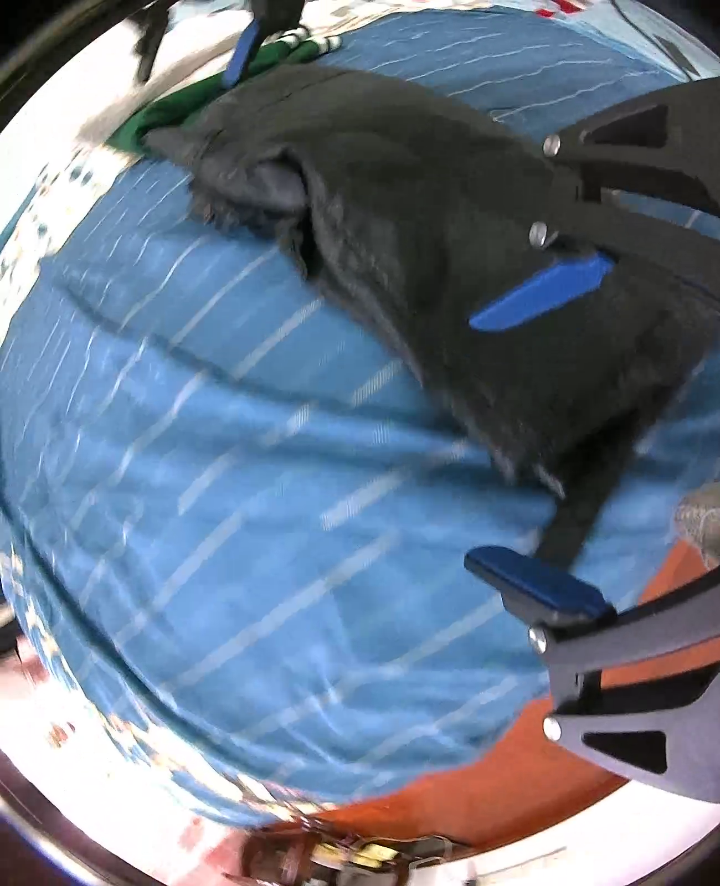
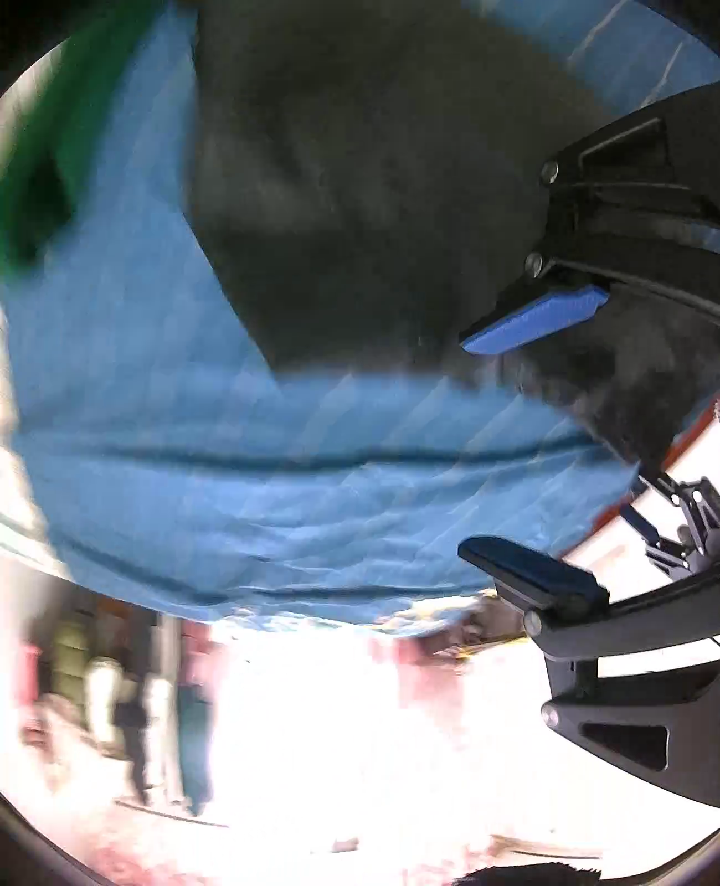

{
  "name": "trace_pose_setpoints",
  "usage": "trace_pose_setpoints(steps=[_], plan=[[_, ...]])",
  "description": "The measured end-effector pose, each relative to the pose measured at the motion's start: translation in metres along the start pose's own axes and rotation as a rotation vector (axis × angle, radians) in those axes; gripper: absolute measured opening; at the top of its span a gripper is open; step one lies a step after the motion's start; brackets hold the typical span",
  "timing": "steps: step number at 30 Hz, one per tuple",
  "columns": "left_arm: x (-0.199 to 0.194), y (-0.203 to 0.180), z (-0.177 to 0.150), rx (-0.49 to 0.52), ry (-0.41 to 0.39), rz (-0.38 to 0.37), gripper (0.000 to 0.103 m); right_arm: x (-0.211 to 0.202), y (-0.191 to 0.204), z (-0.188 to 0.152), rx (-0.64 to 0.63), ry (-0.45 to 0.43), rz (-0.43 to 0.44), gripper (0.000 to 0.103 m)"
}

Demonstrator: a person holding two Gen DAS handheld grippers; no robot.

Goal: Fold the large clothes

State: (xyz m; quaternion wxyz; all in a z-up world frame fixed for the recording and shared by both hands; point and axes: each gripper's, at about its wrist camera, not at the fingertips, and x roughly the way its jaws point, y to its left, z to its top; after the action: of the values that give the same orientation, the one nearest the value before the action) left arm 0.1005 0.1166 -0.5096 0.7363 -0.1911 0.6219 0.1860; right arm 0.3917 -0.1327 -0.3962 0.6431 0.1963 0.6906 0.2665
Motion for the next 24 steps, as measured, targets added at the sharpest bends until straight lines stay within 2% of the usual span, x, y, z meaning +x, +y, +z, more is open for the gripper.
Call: trace_pose_setpoints(steps=[1,2,3,5,6,8,9,10,13,14,16,17,19,20,23,24], plan=[[0.009,-0.010,0.000,0.011,0.007,-0.002,0.085,-0.021,-0.029,0.001,0.031,-0.049,-0.096,0.074],[0.020,-0.019,-0.001,0.017,0.018,0.008,0.085,-0.031,-0.047,0.001,0.055,-0.070,-0.149,0.074],[0.033,-0.027,-0.002,0.023,0.034,0.033,0.085,-0.043,-0.082,0.001,0.108,-0.096,-0.211,0.074],[0.064,-0.034,-0.009,0.049,0.058,0.118,0.090,-0.045,-0.135,0.003,0.180,-0.090,-0.239,0.074],[0.073,-0.032,-0.012,0.046,0.054,0.128,0.097,-0.039,-0.165,0.006,0.218,-0.070,-0.218,0.074],[0.075,-0.025,-0.012,0.003,0.060,0.093,0.099,-0.019,-0.205,0.013,0.266,-0.044,-0.097,0.074],[0.075,-0.024,-0.012,-0.003,0.064,0.083,0.100,-0.005,-0.221,0.017,0.285,-0.031,-0.001,0.074],[0.074,-0.024,-0.013,0.004,0.067,0.086,0.100,0.006,-0.228,0.021,0.287,-0.031,0.078,0.076],[0.071,-0.023,-0.013,0.028,0.070,0.105,0.100,0.018,-0.217,0.033,0.197,-0.109,0.183,0.074],[0.070,-0.024,-0.013,0.039,0.070,0.117,0.100,0.020,-0.213,0.035,0.178,-0.127,0.178,0.071],[0.068,-0.025,-0.012,0.050,0.068,0.136,0.100,0.022,-0.204,0.031,0.156,-0.153,0.136,0.033],[0.068,-0.026,-0.006,0.058,0.065,0.147,0.100,0.020,-0.205,0.029,0.180,-0.167,0.133,0.031],[0.064,-0.031,0.002,0.071,0.063,0.173,0.100,0.003,-0.217,0.015,0.289,-0.220,0.172,0.015],[0.060,-0.032,0.004,0.076,0.056,0.184,0.100,-0.010,-0.223,0.003,0.339,-0.250,0.192,0.014],[0.038,-0.032,0.005,0.089,0.022,0.215,0.100,-0.064,-0.246,-0.052,0.471,-0.328,0.168,0.012],[0.027,-0.031,0.005,0.088,0.007,0.214,0.100,-0.084,-0.261,-0.081,0.553,-0.346,0.162,0.012]])
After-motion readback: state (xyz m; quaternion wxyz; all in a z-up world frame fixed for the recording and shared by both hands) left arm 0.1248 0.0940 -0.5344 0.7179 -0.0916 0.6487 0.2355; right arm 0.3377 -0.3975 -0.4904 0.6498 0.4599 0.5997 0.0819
